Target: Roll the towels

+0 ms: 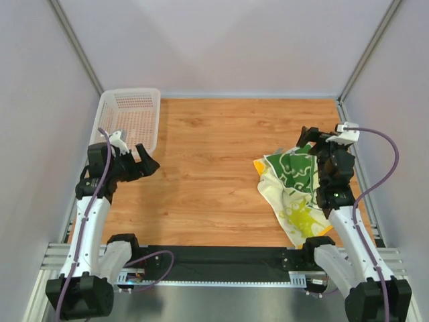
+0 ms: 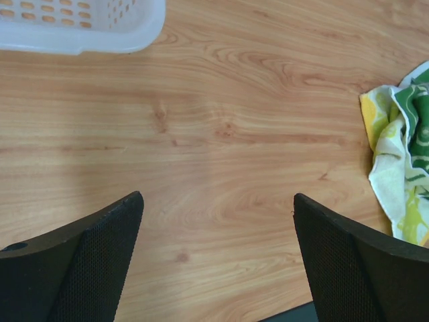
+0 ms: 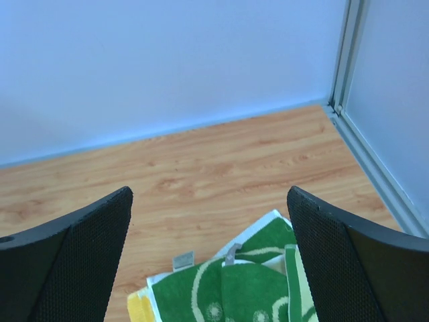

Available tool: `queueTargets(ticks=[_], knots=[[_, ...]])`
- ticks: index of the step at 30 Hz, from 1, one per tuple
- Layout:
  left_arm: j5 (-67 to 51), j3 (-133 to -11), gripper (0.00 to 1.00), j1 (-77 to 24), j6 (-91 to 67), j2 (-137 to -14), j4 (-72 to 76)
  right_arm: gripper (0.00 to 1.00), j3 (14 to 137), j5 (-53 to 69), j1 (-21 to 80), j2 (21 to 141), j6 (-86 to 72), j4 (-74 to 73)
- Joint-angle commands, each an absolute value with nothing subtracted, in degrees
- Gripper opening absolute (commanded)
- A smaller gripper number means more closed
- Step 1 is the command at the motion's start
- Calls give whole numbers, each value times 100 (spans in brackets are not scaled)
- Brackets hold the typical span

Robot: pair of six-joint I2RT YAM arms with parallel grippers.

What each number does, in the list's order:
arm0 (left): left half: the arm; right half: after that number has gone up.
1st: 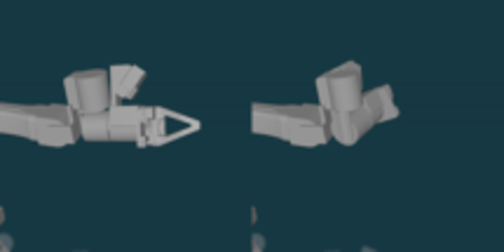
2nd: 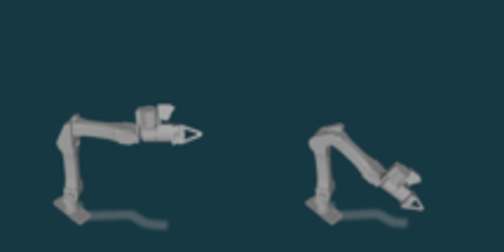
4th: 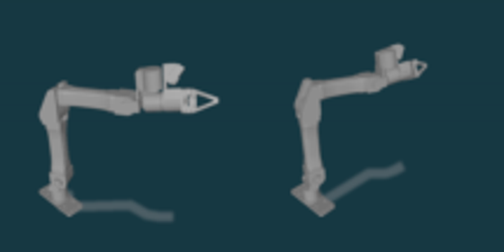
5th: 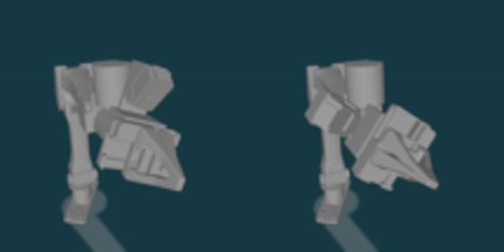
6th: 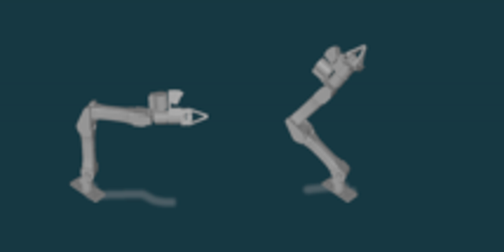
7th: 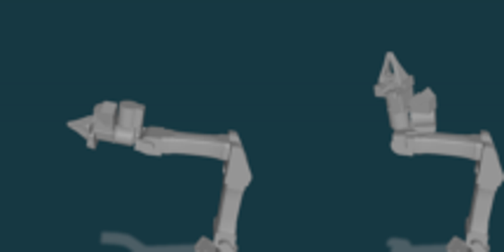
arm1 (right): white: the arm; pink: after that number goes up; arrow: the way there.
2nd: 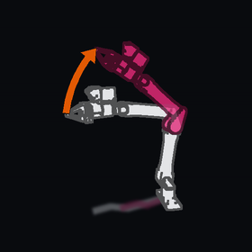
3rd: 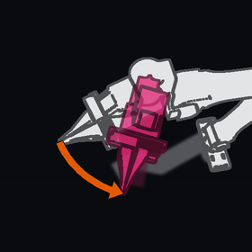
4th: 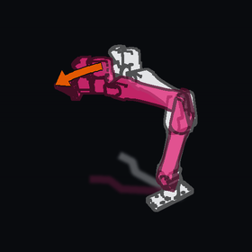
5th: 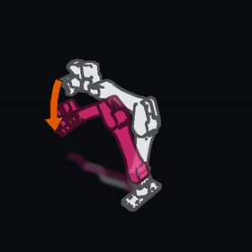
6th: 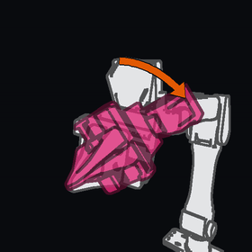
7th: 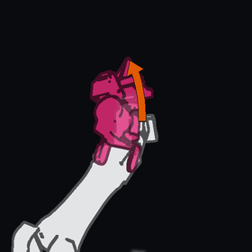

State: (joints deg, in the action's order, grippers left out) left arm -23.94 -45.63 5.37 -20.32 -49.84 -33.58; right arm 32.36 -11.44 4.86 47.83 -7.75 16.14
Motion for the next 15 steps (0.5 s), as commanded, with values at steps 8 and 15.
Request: queueTargets(ticks=[8, 15], knots=[[-3294, -4799, 100, 545, -2163, -5590, -3973, 100, 5481, -1844, 527, 5087, -2135, -1481], [-3025, -4614, 100, 326, -2074, -5037, -3770, 100, 5066, -1643, 519, 5775, -2987, -1381]])
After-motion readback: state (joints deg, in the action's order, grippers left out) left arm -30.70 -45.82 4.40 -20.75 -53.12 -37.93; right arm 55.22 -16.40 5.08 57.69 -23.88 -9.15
